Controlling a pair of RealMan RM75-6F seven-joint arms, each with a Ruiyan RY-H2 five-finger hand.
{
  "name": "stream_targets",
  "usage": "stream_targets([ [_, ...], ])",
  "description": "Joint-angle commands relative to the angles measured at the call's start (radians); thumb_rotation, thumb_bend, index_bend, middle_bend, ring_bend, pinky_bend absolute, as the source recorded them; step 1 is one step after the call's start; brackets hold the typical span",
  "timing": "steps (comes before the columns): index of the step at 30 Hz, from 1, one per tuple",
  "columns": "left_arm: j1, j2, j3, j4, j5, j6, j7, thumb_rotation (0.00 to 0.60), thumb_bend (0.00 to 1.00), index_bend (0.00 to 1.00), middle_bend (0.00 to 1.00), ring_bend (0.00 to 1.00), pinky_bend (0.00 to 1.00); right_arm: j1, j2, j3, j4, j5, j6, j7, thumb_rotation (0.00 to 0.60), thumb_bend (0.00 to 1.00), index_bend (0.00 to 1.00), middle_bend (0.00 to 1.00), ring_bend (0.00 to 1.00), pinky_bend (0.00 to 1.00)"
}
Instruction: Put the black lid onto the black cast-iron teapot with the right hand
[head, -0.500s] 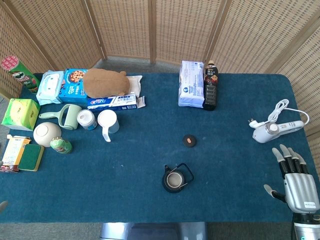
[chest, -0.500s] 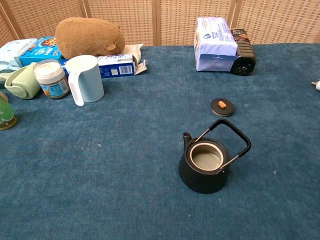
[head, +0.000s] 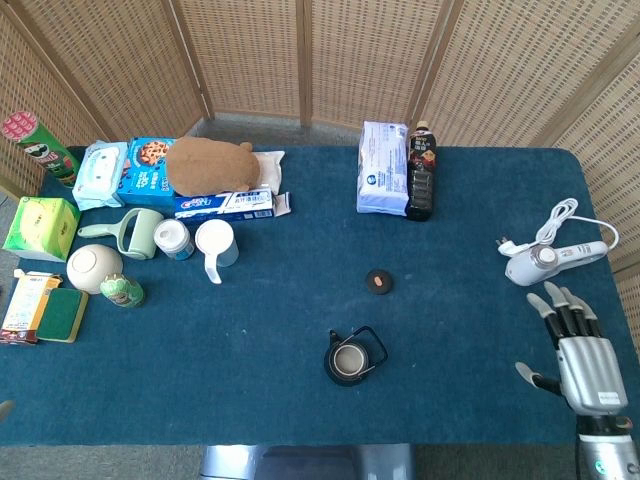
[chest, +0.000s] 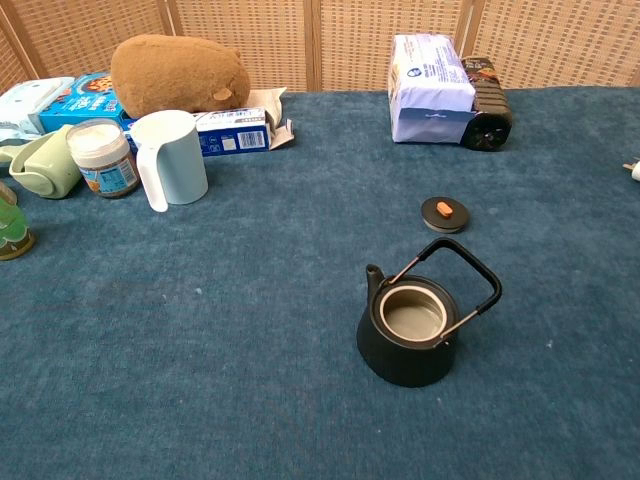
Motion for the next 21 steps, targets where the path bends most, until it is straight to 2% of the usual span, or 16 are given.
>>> stream_targets([
  [1,-0.003,-0.002,-0.002,-0.006,-0.008,-0.011,0.010,0.600,0.17,0.00,0.00,0.00,0.07,0.079,-0.011,0.050,0.007,0.036,-0.089,0.041,0.600,0.12,0.19,0.05,0.05,0.00],
  [5,-0.014,-0.001,-0.008,-0.017,-0.030,-0.037,0.023,0.600,0.17,0.00,0.00,0.00,0.07,0.158,-0.026,0.089,0.005,0.091,-0.202,0.072,0.600,0.13,0.22,0.05,0.05,0.00],
  [11,-0.038,0.000,-0.035,-0.026,-0.072,-0.059,0.004,0.600,0.17,0.00,0.00,0.00,0.07,0.287,-0.093,0.150,0.017,0.183,-0.353,0.020,0.600,0.13,0.23,0.04,0.04,0.00],
  [21,-0.063,-0.002,-0.054,-0.034,-0.131,-0.113,0.011,0.600,0.17,0.00,0.00,0.00,0.07,0.482,-0.296,0.214,0.134,0.419,-0.553,-0.114,0.600,0.13,0.27,0.04,0.04,0.00],
])
